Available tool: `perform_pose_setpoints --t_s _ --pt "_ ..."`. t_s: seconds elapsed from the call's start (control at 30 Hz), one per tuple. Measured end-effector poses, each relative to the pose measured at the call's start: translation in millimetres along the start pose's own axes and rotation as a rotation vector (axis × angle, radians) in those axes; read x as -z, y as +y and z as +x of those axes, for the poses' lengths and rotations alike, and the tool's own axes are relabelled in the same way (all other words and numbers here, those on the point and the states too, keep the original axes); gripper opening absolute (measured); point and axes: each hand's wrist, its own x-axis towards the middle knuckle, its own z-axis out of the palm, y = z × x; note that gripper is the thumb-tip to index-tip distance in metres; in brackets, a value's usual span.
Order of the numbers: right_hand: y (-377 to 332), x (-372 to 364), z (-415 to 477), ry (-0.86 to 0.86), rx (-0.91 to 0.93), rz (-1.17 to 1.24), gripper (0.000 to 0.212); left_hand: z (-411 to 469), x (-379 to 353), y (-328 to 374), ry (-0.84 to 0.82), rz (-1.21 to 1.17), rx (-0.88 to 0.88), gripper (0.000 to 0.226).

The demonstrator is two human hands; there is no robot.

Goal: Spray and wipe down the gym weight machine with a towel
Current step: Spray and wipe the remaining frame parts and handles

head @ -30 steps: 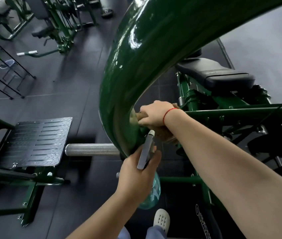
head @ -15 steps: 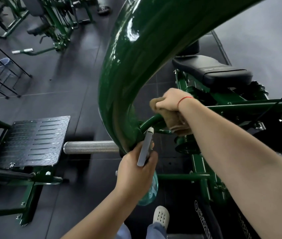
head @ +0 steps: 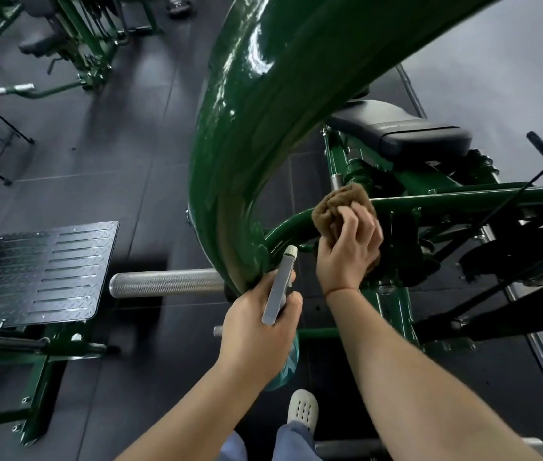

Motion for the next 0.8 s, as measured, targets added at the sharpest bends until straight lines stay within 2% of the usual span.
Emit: perform_pose_setpoints --t_s 0.17,0.23,0.3,0.37,0.5,0.6,0.7,0.8 --pt "13.7 12.6 -13.1 -0.044 -0.055 0.267 0.036 -0.6 0.8 3.2 -0.016 0.008 0.0 0.012" --pt "13.8 27.9 -12.6 0.028 -0.187 0.357 0.036 -1.0 0.3 2.7 -0.001 0.003 -0.006 0.013" --pt "9.0 37.6 -8.9 0.199 -0.378 0.449 0.038 -1.1 0.0 2.8 0.009 0.005 -0.003 0.017" --pt "0.0 38.9 -1.6 0.245 -0.523 0.521 0.044 -0.9 -0.4 0.9 0.011 0.005 0.001 0.016" --pt "-22.2 25.5 7.4 0.109 -0.667 0.538 0.052 -1.2 -1.2 -0.3 0.017 -0.013 0.001 0.011" --pt "-29.3 20.3 -1.3 0.043 -0.763 0.613 0.046 -2.4 -0.3 1.6 0.013 -0.017 0.017 0.021" --pt "-30.9 14.6 -26.1 -0.211 -0.831 0.744 0.03 -1.3 0.3 -1.5 0.006 0.0 0.011 0.028" --pt "-21.9 16.3 -36.2 -0.434 -0.797 0.777 0.029 0.7 -1.9 -3.7 0.018 -0.003 0.017 0.017"
